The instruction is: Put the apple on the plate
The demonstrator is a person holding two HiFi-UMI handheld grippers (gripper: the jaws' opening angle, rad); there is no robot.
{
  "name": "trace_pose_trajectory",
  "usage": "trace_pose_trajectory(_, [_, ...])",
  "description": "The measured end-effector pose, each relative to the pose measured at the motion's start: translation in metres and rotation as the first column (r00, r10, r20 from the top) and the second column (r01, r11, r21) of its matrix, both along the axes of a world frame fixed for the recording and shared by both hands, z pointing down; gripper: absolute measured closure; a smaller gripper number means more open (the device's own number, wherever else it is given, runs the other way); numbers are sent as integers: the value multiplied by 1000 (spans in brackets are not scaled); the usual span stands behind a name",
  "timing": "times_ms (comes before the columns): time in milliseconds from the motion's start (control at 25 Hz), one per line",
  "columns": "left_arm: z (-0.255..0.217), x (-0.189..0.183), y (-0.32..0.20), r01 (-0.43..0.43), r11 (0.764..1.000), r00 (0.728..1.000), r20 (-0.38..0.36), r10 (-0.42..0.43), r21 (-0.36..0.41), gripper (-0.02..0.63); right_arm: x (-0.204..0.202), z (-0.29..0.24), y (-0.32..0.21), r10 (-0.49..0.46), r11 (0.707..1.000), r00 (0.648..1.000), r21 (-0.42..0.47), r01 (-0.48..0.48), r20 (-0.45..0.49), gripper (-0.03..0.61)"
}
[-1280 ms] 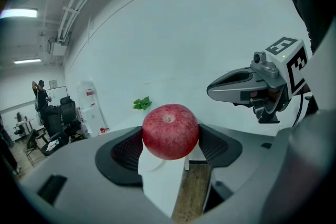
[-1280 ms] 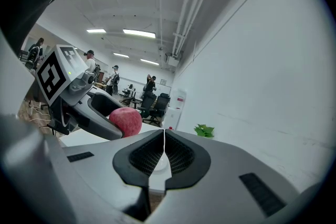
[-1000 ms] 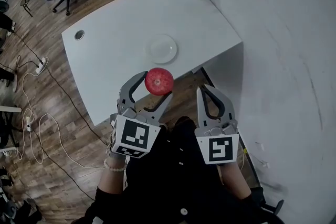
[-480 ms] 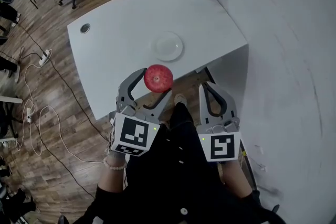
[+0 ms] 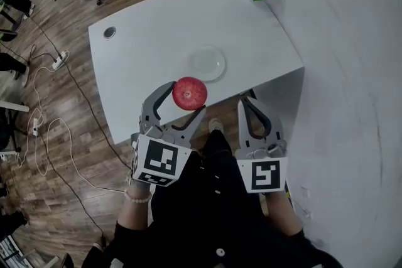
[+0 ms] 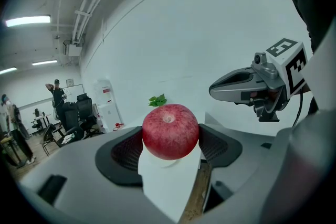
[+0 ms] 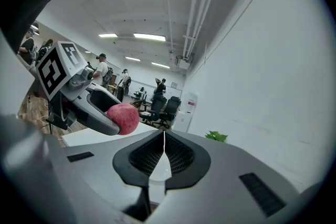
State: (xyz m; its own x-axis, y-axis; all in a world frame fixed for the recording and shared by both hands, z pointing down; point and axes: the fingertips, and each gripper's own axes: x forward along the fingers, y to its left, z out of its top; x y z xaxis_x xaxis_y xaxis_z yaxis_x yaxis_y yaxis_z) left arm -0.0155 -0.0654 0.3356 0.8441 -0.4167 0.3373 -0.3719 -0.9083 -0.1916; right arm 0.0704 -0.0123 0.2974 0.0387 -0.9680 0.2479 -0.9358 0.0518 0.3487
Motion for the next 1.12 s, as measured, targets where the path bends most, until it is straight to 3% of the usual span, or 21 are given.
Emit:
trace_pose_trajectory(200, [-6,16,-16,23,1000,1000,1,-23,20,270,14,2,-19,-42,999,999,0,42,8,535])
trace_pose_trajectory(640, [4,30,-39,121,993,993,14,-120,-13,270,34,2,-54,-131,991,991,5,131,22,535])
trace_pose_trajectory(1120, [-7,52,-65,175,984,984,13,-176,18,270,54,3,-83,-207,978,978,-10,207,26,535])
